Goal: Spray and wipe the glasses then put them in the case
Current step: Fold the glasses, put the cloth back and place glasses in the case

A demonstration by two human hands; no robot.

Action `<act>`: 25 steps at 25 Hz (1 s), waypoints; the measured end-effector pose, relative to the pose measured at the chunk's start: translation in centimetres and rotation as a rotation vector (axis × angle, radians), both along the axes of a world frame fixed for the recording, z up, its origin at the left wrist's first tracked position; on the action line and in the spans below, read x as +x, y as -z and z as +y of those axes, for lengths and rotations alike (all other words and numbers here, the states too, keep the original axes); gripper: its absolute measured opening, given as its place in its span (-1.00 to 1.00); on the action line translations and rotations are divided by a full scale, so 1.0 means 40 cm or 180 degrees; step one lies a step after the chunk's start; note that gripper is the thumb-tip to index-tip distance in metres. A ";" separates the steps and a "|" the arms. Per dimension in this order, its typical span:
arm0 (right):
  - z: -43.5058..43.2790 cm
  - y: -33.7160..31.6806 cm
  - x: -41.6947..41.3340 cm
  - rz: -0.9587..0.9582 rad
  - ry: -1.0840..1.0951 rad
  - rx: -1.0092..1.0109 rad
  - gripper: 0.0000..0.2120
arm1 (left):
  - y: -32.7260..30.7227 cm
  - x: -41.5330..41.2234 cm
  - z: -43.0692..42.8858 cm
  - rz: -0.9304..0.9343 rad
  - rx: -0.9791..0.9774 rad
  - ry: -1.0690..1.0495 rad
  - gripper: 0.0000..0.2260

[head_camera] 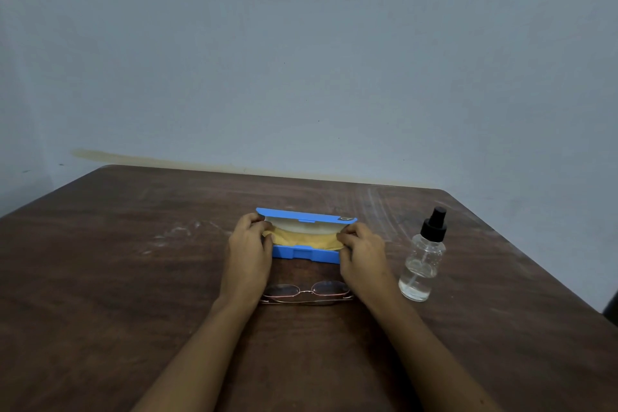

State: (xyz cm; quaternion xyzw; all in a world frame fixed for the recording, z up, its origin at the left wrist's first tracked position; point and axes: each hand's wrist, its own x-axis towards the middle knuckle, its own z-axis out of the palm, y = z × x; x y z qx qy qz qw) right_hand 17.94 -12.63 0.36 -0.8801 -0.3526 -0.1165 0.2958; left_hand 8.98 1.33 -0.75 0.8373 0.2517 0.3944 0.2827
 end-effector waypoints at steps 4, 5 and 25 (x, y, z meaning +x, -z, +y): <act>-0.003 -0.007 0.010 0.0020 -0.0132 -0.0299 -0.68 | 0.005 -0.001 0.003 0.0062 0.0071 -0.0004 -0.74; -0.004 -0.010 0.011 0.0015 -0.0159 -0.0324 -0.68 | 0.005 0.000 0.003 0.0072 0.0083 -0.0007 -0.74; -0.022 -0.028 0.000 0.0088 0.0029 -0.0456 -0.41 | -0.001 -0.015 0.006 0.0594 0.0125 -0.0419 -0.70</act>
